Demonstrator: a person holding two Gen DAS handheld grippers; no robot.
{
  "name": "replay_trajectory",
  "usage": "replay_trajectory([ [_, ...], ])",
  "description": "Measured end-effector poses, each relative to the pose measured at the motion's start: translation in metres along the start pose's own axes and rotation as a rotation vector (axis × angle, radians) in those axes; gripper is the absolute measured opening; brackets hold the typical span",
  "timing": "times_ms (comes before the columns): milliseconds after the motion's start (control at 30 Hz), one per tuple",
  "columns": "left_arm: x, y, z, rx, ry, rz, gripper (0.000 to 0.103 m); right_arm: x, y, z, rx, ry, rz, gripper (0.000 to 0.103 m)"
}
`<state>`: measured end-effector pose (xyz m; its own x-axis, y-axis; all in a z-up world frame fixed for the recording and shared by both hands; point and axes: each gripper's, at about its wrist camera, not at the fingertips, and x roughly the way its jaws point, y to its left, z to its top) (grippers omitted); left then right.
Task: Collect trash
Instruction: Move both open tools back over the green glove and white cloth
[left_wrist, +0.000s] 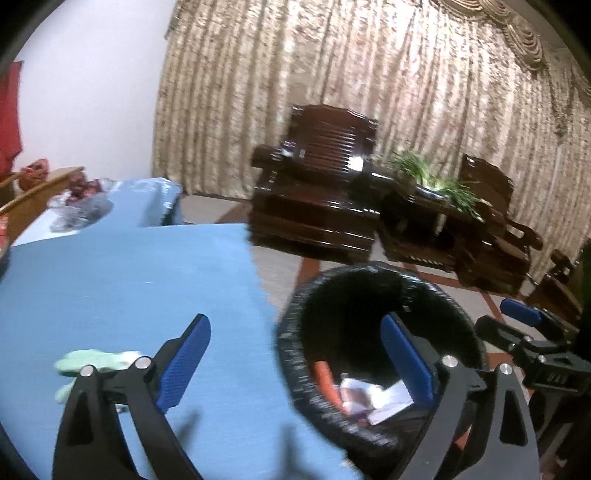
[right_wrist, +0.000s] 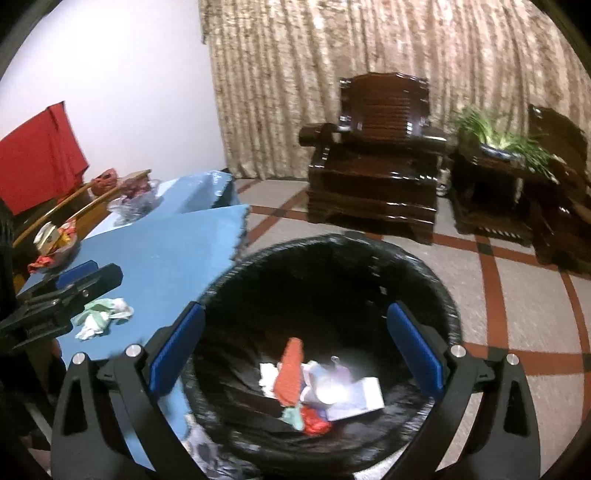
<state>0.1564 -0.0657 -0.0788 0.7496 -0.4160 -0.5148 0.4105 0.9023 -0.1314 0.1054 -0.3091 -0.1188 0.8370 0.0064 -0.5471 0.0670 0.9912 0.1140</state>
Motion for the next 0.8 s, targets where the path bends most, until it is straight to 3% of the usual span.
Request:
replay_trajectory([
  [467,-0.071,0.108,-0.027,-0.087,-0.049,0.257,0.092,0.028,0.113,0.012,-0.126,0.013,0.181,0.097],
  [800,-0.087,0.158,-0.05,-0.134,-0.028,0.348,0.091,0.051,0.179,0.009,-0.206,0.035,0.274,0.097],
])
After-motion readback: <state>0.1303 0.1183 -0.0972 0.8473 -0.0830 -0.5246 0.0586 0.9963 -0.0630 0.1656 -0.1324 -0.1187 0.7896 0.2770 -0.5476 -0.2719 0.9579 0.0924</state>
